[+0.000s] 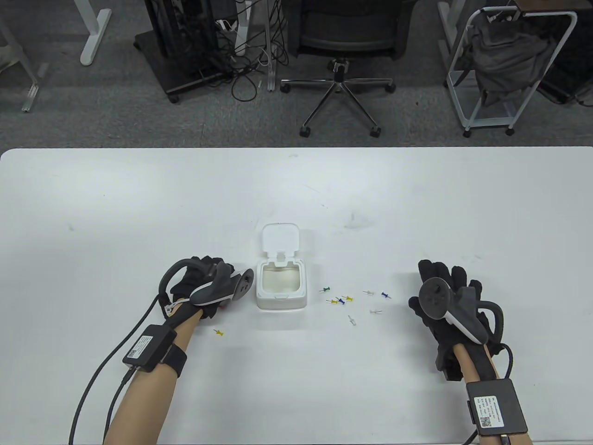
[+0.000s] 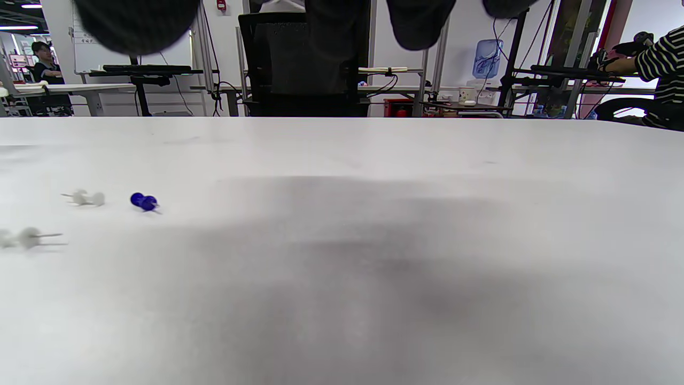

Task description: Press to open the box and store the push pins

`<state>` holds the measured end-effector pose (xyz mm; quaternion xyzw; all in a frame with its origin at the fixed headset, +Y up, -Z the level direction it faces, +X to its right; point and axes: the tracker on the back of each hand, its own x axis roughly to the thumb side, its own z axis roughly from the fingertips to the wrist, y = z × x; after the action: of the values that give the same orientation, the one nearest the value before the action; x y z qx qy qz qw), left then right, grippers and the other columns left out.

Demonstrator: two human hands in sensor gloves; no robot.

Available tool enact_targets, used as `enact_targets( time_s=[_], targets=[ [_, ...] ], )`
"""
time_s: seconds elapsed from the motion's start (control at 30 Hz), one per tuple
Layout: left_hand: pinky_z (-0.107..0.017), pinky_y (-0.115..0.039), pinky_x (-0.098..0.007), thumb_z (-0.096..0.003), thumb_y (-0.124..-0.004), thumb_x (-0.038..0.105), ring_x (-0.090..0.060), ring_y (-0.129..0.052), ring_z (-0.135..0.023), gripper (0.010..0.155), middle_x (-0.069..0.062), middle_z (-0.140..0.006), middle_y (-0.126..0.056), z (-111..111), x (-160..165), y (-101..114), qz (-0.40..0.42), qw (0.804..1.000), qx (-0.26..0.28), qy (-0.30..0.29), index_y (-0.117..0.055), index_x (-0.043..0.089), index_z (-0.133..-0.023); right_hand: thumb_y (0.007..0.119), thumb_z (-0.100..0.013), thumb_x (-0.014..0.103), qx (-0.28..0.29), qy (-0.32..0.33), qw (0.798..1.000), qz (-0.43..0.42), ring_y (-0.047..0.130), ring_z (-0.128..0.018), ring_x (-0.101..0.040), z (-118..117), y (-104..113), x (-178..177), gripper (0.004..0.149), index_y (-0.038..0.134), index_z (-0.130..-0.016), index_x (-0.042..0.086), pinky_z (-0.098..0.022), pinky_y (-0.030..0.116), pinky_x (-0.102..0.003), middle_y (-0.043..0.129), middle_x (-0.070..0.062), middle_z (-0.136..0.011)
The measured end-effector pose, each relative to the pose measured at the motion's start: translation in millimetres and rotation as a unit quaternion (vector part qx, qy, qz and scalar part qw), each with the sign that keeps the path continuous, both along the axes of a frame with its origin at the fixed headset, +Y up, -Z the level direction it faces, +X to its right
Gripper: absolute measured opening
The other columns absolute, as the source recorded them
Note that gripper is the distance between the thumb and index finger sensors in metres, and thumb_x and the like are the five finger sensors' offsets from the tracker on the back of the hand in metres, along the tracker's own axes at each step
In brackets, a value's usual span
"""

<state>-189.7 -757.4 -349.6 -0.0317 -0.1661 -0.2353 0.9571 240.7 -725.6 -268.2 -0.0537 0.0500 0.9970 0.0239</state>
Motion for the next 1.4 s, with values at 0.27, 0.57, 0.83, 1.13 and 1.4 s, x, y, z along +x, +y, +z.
enact_targets(
  time_s=[0.27, 0.57, 0.83, 1.13, 1.4],
  targets=[
    [-0.063, -0.089, -0.041, -0.0442, -0.077, 0.049, -0.009, -0.104, -0.054, 0.038, 0.015, -0.072, -0.100, 1.8, 4.1, -4.5, -0.011, 1.000, 0.006, -0.010, -0.086, 0.037, -0.079, 0.063, -0.044, 0.052, -0.002, 0.000, 1.000, 0.003, 0.038, -0.109, -0.048, 0.1, -0.3, -0.5, 0.076, 0.025, -0.105, 0.027, -0.073, 0.035, -0.071, 0.040, -0.009, -0.121],
    [-0.064, -0.088, -0.041, -0.0447, -0.077, 0.049, -0.009, -0.103, -0.056, 0.038, 0.015, -0.074, -0.099, 1.1, 4.8, 0.8, 0.001, 1.000, -0.001, -0.005, -0.085, 0.036, -0.080, 0.063, -0.044, 0.052, -0.001, -0.002, 1.000, -0.003, 0.038, -0.108, -0.049, 0.1, 0.2, 0.0, 0.075, 0.025, -0.104, 0.028, -0.073, 0.035, -0.071, 0.040, -0.009, -0.121],
    [-0.066, -0.087, -0.043, -0.0448, -0.077, 0.049, -0.011, -0.102, -0.058, 0.041, 0.013, -0.077, -0.097, 3.6, 15.2, 36.9, 0.036, 0.999, 0.010, -0.018, -0.084, 0.035, -0.082, 0.063, -0.044, 0.052, -0.004, -0.001, 1.000, -0.002, 0.038, -0.108, -0.049, -0.1, -0.3, -0.3, 0.075, 0.025, -0.105, 0.028, -0.073, 0.035, -0.071, 0.040, -0.009, -0.121],
    [-0.068, -0.085, -0.044, -0.0448, -0.077, 0.049, -0.011, -0.102, -0.060, 0.041, 0.013, -0.078, -0.096, 1.5, 46.8, 65.1, 0.067, 0.997, 0.022, -0.044, -0.083, 0.035, -0.083, 0.063, -0.044, 0.052, -0.006, 0.000, 1.000, -0.001, 0.038, -0.109, -0.049, -0.6, -1.3, -0.6, 0.074, 0.026, -0.105, 0.029, -0.073, 0.035, -0.071, 0.040, -0.009, -0.121],
    [-0.069, -0.084, -0.044, -0.0450, -0.077, 0.049, -0.011, -0.102, -0.062, 0.041, 0.013, -0.079, -0.096, 5.1, 85.3, 65.6, 0.077, 0.994, 0.005, -0.071, -0.083, 0.036, -0.083, 0.063, -0.044, 0.052, -0.004, -0.001, 1.000, 0.001, 0.039, -0.108, -0.049, -0.6, -1.2, -0.2, 0.075, 0.026, -0.105, 0.028, -0.073, 0.036, -0.071, 0.040, -0.009, -0.121]
  ],
)
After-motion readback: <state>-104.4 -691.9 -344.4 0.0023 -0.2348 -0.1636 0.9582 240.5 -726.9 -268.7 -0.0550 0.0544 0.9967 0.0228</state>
